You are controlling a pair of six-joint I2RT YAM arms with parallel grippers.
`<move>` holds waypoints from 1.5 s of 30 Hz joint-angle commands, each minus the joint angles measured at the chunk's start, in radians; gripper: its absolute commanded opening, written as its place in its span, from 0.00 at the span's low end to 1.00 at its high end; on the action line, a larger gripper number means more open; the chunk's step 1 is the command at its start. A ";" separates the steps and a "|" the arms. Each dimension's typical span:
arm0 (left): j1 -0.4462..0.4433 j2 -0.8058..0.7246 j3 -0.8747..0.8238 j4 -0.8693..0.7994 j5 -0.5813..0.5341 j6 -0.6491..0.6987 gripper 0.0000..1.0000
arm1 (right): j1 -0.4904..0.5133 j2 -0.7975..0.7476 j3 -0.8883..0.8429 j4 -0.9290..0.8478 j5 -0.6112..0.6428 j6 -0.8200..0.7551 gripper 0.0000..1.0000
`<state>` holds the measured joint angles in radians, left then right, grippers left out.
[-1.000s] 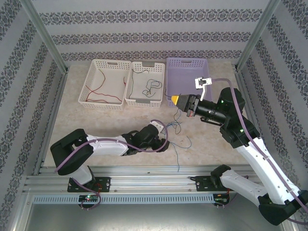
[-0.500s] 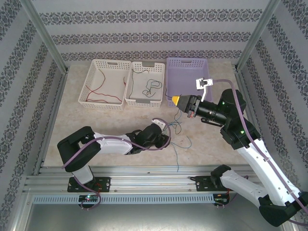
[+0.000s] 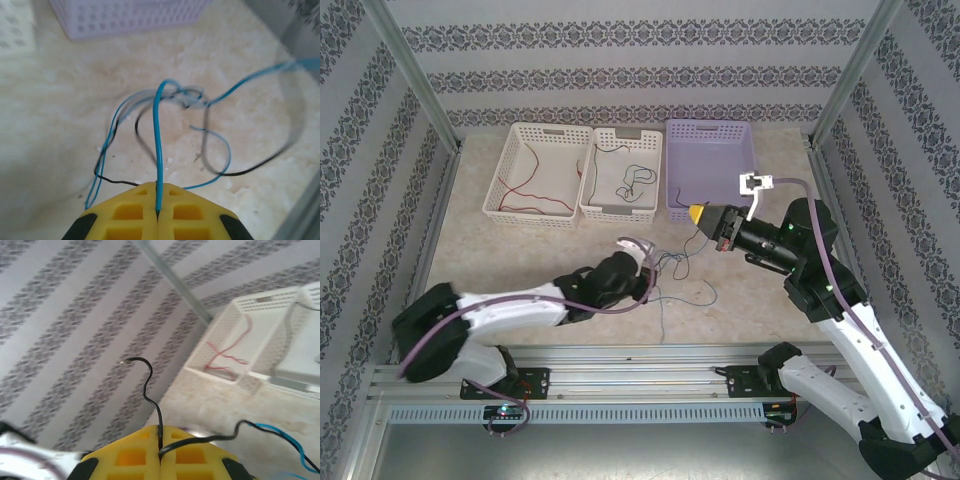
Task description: Untangle the cables
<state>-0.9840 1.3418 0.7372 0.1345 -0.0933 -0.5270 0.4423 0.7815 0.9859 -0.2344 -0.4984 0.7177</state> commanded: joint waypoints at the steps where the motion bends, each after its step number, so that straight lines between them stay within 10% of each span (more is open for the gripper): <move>1: 0.032 -0.219 -0.016 -0.235 -0.088 -0.011 0.00 | -0.063 -0.036 -0.084 -0.041 0.117 -0.042 0.00; 10: 0.237 -0.615 0.159 -0.756 -0.105 -0.033 0.00 | -0.277 -0.052 -0.330 0.053 0.091 0.040 0.00; 28: 0.289 -0.662 0.783 -1.096 -0.222 0.078 0.00 | -0.373 0.140 -0.454 0.015 0.295 -0.058 0.00; 37: 0.289 -0.579 0.643 -0.959 -0.072 0.009 0.00 | -0.298 0.087 -0.458 0.155 0.104 -0.076 0.45; 45: 0.289 -0.484 0.683 -0.879 -0.011 0.003 0.00 | -0.054 0.113 -0.418 0.179 0.036 -0.156 0.61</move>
<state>-0.7048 0.8642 1.3739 -0.8162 -0.1417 -0.5087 0.3134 0.8848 0.5396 -0.0986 -0.4210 0.6117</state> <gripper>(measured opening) 0.046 0.603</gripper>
